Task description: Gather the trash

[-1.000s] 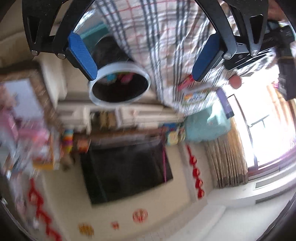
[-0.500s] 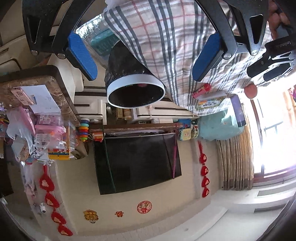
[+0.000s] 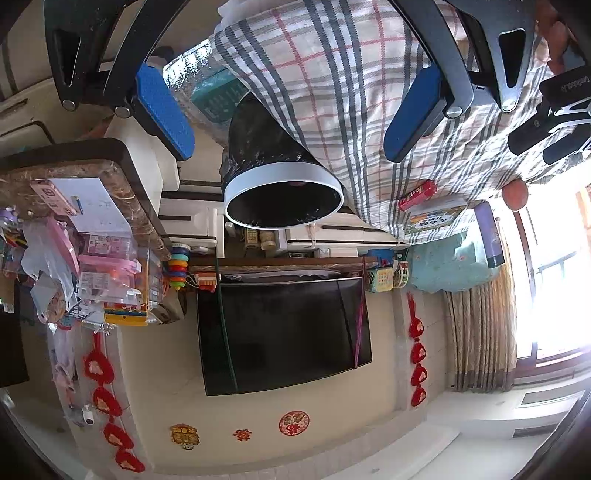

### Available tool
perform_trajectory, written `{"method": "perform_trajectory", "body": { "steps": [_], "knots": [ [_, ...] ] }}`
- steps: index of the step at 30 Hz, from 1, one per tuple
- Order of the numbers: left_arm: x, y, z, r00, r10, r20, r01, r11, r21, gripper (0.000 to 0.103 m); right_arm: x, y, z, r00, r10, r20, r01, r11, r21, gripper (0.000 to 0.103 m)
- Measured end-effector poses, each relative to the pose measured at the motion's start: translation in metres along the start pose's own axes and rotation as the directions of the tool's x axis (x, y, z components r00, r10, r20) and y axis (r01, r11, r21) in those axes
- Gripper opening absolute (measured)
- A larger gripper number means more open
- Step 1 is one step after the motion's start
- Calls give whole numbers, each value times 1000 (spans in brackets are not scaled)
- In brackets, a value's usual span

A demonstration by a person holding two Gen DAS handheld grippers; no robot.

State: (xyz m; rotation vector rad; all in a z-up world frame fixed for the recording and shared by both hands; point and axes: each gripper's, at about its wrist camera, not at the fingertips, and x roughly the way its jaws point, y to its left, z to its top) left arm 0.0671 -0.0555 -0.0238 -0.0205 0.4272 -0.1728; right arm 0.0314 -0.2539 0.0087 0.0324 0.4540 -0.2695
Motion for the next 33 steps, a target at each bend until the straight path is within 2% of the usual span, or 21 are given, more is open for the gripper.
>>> {"method": "perform_trajectory", "body": {
  "steps": [33],
  "knots": [
    [-4,4,-1,1000,1,17,-1,1000,3,102,-7,9,4,999,43,17,-43,999,-6,103]
  ]
}}
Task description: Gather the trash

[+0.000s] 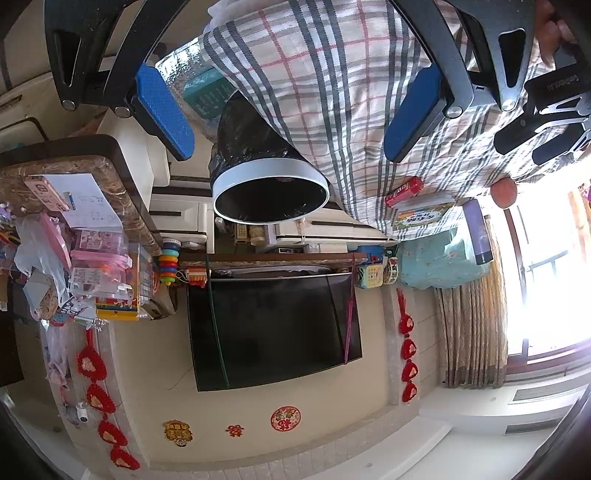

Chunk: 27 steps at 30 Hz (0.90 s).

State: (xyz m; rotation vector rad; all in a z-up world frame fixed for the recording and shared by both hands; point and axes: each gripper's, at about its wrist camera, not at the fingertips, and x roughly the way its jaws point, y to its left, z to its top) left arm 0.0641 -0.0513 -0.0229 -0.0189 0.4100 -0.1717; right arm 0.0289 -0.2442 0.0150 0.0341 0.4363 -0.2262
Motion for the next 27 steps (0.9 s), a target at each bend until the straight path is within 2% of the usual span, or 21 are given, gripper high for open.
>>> {"method": "perform_trajectory", "body": {
  "steps": [27],
  "knots": [
    [6,2,-1,1000,-10,-16,10,1000,3,102,-2,5,1,1000,16,4,-16,1000,-3,103]
  ]
}}
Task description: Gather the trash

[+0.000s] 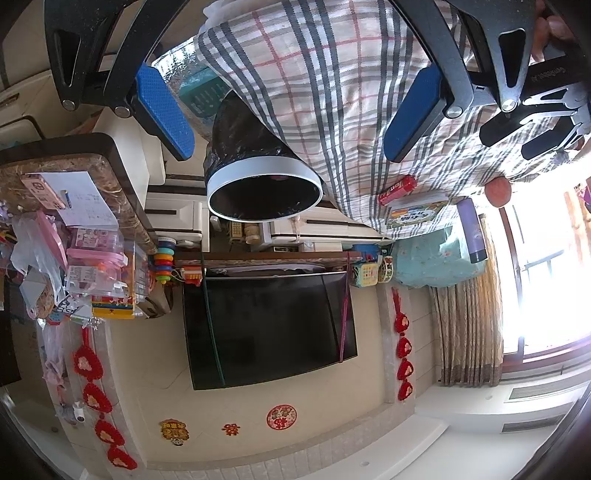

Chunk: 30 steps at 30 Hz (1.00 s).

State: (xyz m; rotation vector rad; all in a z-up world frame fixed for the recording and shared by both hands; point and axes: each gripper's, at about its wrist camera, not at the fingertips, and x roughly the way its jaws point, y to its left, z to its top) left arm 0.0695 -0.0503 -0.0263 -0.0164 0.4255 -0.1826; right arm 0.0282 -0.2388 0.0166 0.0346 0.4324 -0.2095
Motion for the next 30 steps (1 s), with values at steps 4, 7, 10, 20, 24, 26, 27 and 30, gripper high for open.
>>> {"method": "perform_trajectory", "body": {
  "steps": [4,7,10,20,24,26,27,30],
  "knots": [
    [2,0,0,1000,0,-3,0,1000,3,102,-1,1,0,1000,2,2,-2,1000,-3,103],
    [2,0,0,1000,0,-3,0,1000,4,102,-2,3,0,1000,4,4,-4,1000,-5,103],
    [2,0,0,1000,-1,-4,1,1000,3,102,-1,3,1,1000,4,3,-4,1000,-5,103],
    [7,-1,-2,1000,-6,-11,6,1000,10,102,-1,3,0,1000,7,-1,-7,1000,-2,103],
    [7,-2,-2,1000,-7,-11,7,1000,12,102,-2,4,0,1000,9,-2,-9,1000,-1,103],
    [8,-2,-2,1000,-8,-11,8,1000,12,102,-2,4,0,1000,11,-2,-11,1000,2,103],
    [8,-2,-2,1000,-8,-12,8,1000,12,102,-1,3,0,1000,12,-2,-12,1000,3,103],
    [9,-2,-2,1000,-10,-12,10,1000,12,102,-1,4,0,1000,13,-3,-13,1000,3,103]
  ]
}}
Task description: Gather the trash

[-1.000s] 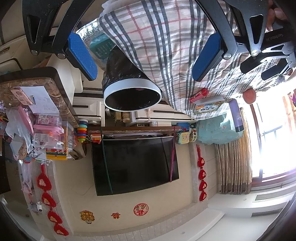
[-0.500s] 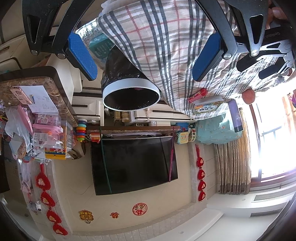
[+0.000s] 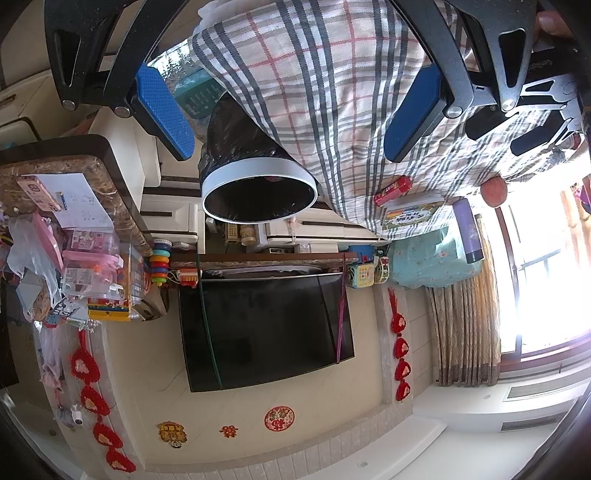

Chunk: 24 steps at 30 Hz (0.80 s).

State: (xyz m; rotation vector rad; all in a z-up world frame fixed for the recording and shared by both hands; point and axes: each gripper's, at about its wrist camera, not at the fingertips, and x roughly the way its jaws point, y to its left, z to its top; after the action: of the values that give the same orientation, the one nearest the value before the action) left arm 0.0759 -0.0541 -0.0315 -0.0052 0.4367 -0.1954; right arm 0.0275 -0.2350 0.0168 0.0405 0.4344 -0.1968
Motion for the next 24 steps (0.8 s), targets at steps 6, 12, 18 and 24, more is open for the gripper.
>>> {"method": "perform_trajectory", "body": {
  "steps": [6,12,18,24],
  "knots": [
    [2,-1,0,1000,-6,-8,6,1000,-1,102,3,1,0,1000,8,-11,-8,1000,0,103],
    [4,3,3,1000,-15,-14,15,1000,-13,102,7,1,2,1000,12,-25,-12,1000,3,103],
    [10,8,6,999,-22,-35,21,999,-32,102,15,-1,3,998,18,-53,-17,1000,9,103],
    [19,14,10,998,-33,-62,30,998,-55,102,29,3,3,996,33,-87,-33,999,8,103]
  ]
}}
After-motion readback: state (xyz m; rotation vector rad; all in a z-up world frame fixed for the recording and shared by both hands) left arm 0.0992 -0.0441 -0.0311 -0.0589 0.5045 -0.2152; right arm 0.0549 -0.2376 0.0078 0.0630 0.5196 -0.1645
